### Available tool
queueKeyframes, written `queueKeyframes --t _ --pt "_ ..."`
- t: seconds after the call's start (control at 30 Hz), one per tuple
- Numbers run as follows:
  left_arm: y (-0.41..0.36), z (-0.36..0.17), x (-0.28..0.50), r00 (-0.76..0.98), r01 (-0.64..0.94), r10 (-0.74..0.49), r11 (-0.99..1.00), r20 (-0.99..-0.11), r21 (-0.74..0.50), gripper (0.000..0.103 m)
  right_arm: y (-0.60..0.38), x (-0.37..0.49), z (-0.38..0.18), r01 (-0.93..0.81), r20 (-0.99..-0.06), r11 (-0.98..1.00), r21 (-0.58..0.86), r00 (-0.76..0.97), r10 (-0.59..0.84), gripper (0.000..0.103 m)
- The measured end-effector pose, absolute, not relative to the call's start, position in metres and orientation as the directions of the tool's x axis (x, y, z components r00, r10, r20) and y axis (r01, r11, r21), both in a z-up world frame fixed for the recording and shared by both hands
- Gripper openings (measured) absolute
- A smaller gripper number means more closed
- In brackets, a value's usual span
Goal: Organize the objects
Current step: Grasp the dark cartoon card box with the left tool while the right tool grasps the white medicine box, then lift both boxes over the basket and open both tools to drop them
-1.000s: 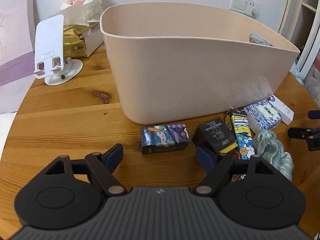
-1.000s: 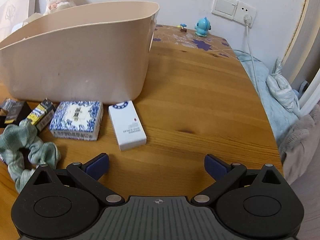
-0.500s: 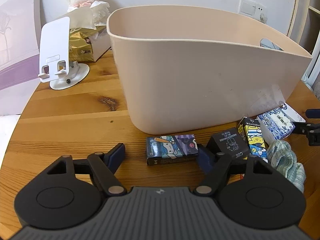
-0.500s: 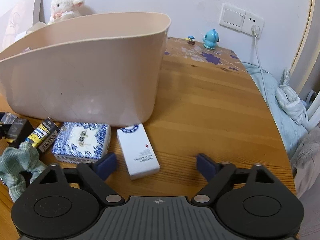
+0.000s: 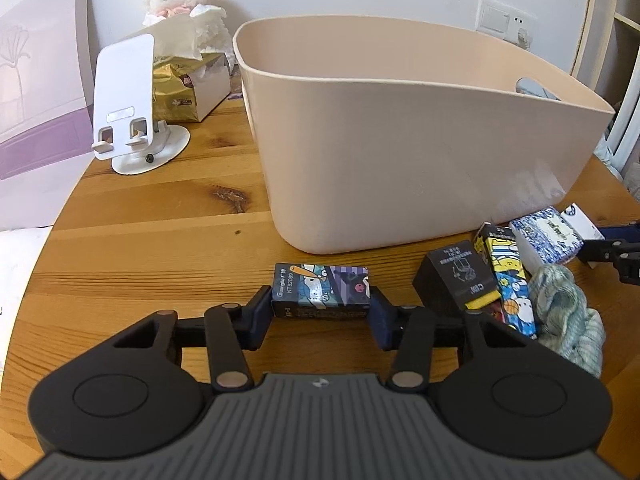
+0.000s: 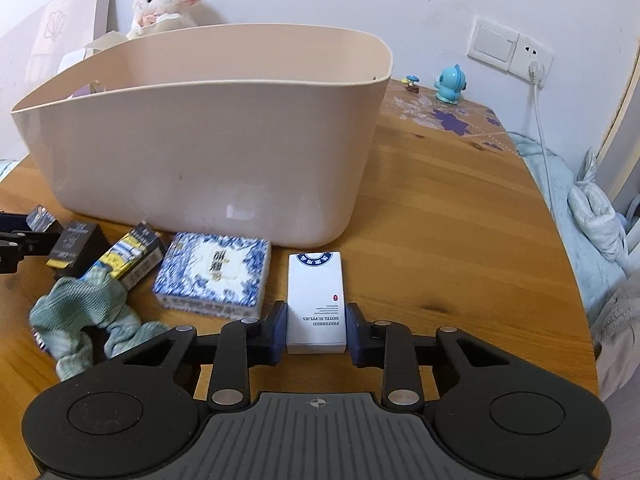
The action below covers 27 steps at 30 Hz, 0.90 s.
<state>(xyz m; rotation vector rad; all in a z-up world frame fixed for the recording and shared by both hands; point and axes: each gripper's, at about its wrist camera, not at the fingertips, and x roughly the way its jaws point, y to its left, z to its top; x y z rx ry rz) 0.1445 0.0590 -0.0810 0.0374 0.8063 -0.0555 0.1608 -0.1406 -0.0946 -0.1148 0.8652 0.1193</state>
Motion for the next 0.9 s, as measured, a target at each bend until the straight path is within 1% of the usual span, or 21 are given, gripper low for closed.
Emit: queueKeyframes --t 0.2,0.4,0.73,0.9 --pt "0.057 -0.067 0.127 0.725 0.081 -0.041 0.996 -0.688 0.027 0.052 -0.147 0.144 -0.084 -0.117 -0.755 0.993 -0.016 0.653 0.065 0.029" --pt "0.055 -0.050 0.110 0.752 0.107 -0.055 0.994 -0.657 0.039 0.052 -0.153 0.119 -0.057 -0.098 -0.715 0.995 0.010 0.695 0.076 0.029" --pt "0.050 -0.015 0.083 0.812 0.127 -0.055 0.988 -0.581 0.083 0.052 -0.147 0.077 0.000 -0.097 -0.595 0.995 0.011 0.799 0.085 0.029" --pt "0.050 0.009 0.082 0.844 0.125 -0.067 0.989 -0.533 0.074 0.052 -0.144 0.072 0.027 -0.098 -0.529 0.995 0.017 0.843 0.093 0.029"
